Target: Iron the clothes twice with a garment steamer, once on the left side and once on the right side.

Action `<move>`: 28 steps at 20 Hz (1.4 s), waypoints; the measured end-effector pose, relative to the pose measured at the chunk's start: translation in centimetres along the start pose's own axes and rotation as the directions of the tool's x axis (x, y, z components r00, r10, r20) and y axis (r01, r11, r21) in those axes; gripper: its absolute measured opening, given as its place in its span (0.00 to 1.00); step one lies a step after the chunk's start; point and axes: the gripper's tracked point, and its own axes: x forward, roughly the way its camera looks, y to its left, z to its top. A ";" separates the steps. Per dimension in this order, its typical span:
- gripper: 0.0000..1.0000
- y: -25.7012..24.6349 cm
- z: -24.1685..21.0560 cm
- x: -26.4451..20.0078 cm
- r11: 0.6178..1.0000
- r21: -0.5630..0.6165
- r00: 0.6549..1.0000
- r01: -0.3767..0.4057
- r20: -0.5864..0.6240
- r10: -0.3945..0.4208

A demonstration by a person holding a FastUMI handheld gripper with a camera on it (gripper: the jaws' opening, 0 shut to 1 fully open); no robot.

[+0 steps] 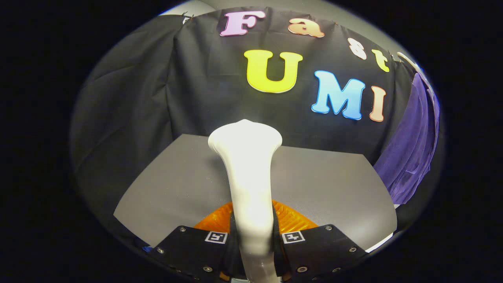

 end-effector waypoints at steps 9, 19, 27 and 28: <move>0.35 -4.9 1.8 -8.0 0.998 -0.048 0.972 0.031 0.234 -0.018; 0.35 -18.1 1.5 -18.2 0.999 -0.009 0.934 0.050 0.354 -0.044; 0.35 -29.0 0.9 -25.2 0.999 0.006 0.891 0.050 0.451 -0.047; 0.35 -30.3 0.9 -25.8 0.998 0.016 0.888 0.062 0.456 -0.063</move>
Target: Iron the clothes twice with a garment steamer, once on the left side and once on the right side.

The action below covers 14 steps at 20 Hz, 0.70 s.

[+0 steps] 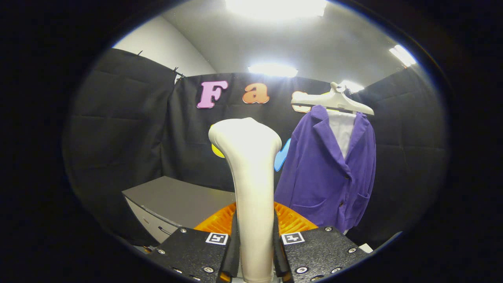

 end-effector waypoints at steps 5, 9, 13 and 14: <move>0.35 -5.3 4.1 -0.8 0.998 -0.002 0.993 0.064 0.097 -0.064; 0.34 -8.3 5.5 0.4 0.992 -0.019 0.982 0.123 0.150 -0.119; 0.35 -10.2 6.5 2.9 0.983 -0.028 0.969 0.184 0.172 -0.177; 0.34 -10.7 6.6 3.6 0.979 -0.030 0.966 0.201 0.175 -0.193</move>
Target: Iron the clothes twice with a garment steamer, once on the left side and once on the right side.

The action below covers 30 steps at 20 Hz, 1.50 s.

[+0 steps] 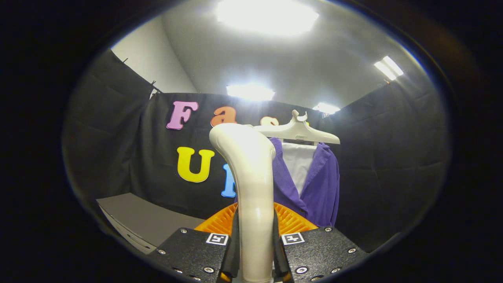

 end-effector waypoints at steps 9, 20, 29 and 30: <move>0.34 -3.5 -1.3 6.8 0.984 -0.024 0.984 0.177 0.014 -0.176; 0.35 -4.2 -8.7 14.0 0.945 -0.149 0.951 0.293 -0.061 -0.304; 0.35 -4.4 -15.5 14.0 0.902 -0.251 0.913 0.352 -0.121 -0.390; 0.35 -4.2 -16.1 14.0 0.904 -0.249 0.912 0.348 -0.132 -0.388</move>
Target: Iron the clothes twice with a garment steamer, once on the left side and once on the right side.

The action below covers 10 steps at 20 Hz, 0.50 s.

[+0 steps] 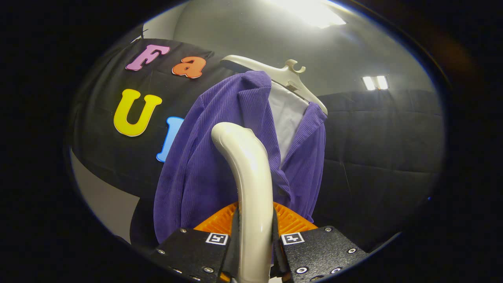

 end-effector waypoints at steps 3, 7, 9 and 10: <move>0.35 0.9 -1.7 -0.9 1.000 0.017 0.999 -0.018 -0.026 0.019; 0.35 2.3 -5.0 -1.9 0.999 -0.009 0.996 -0.040 -0.078 0.039; 0.35 2.6 -6.6 -2.7 0.999 -0.014 0.994 -0.049 -0.099 0.047; 0.35 2.8 -7.6 -3.1 0.998 -0.020 0.993 -0.053 -0.110 0.051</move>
